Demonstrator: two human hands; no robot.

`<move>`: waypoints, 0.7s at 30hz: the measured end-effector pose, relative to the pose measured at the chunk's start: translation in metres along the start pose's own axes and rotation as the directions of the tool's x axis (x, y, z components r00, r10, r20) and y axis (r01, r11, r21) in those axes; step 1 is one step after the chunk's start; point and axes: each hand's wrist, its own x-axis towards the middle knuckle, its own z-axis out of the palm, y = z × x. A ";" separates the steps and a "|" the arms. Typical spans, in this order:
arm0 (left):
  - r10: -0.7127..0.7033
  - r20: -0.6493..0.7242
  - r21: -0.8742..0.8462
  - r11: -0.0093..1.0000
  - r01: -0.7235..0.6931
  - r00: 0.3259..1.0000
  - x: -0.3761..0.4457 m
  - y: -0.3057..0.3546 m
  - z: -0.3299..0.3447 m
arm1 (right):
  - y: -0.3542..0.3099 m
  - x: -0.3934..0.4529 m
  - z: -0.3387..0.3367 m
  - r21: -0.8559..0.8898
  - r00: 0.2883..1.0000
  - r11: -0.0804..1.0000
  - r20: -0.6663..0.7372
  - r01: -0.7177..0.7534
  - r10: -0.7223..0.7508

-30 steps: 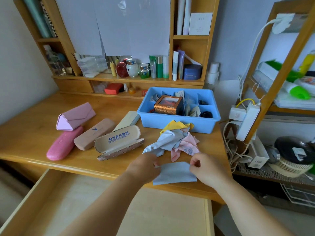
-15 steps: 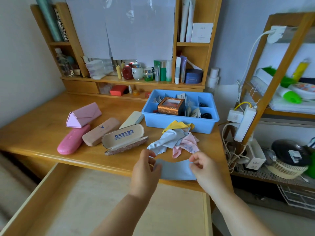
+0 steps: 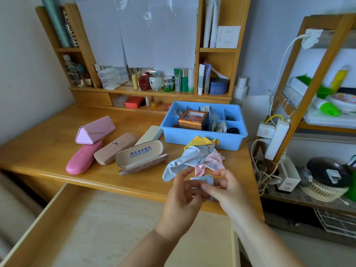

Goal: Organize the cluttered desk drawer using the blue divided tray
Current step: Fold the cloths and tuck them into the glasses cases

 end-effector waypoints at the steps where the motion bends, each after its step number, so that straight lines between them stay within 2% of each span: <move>1: -0.039 0.003 -0.021 0.999 0.039 0.999 0.001 0.001 -0.003 | 0.003 0.004 -0.003 -0.010 0.999 0.999 -0.005 -0.044 0.044; 5: 0.022 -0.178 0.236 0.971 0.021 0.984 0.011 -0.005 -0.020 | 0.013 0.026 -0.033 -0.119 0.987 0.988 -0.139 -0.102 0.085; 8: 0.006 -0.240 0.380 0.921 0.088 0.971 0.022 -0.018 -0.037 | 0.009 0.048 -0.065 -0.206 0.975 0.971 -0.208 -0.121 0.078; 9: 0.020 -0.252 0.441 0.892 0.096 0.968 0.027 -0.022 -0.041 | 0.010 0.053 -0.072 -0.283 0.976 0.949 -0.204 -0.138 0.081; 10: 0.050 -0.253 0.517 0.851 0.092 0.966 0.033 -0.025 -0.046 | 0.012 0.057 -0.078 -0.431 0.979 0.890 -0.191 -0.145 0.067; 12: 0.127 -0.211 0.672 0.739 0.050 0.969 0.045 -0.028 -0.053 | 0.022 0.060 -0.083 -0.769 0.986 0.631 -0.165 -0.106 -0.035; 13: 0.149 -0.164 0.728 0.686 0.018 0.975 0.052 -0.029 -0.056 | 0.027 0.059 -0.083 -0.858 0.982 0.510 -0.144 -0.061 -0.125; 14: 0.149 -0.105 0.769 0.640 -0.015 0.983 0.059 -0.030 -0.058 | 0.032 0.058 -0.083 -0.896 0.972 0.444 -0.120 -0.017 -0.204; 15: 0.136 -0.042 0.802 0.595 -0.048 0.990 0.066 -0.030 -0.060 | 0.036 0.056 -0.081 -0.901 0.959 0.433 -0.109 0.015 -0.260; 18: 0.054 0.092 0.865 0.490 -0.106 0.994 0.081 -0.027 -0.058 | 0.041 0.051 -0.077 -0.852 0.908 0.518 -0.156 0.076 -0.389; 19: 0.065 0.107 0.870 0.478 -0.125 0.992 0.084 -0.026 -0.056 | 0.040 0.049 -0.074 -0.847 0.873 0.517 -0.156 0.122 -0.461; 21: 0.180 0.093 0.864 0.475 -0.170 0.979 0.087 -0.018 -0.054 | 0.033 0.046 -0.065 -0.839 0.806 0.473 -0.073 0.269 -0.588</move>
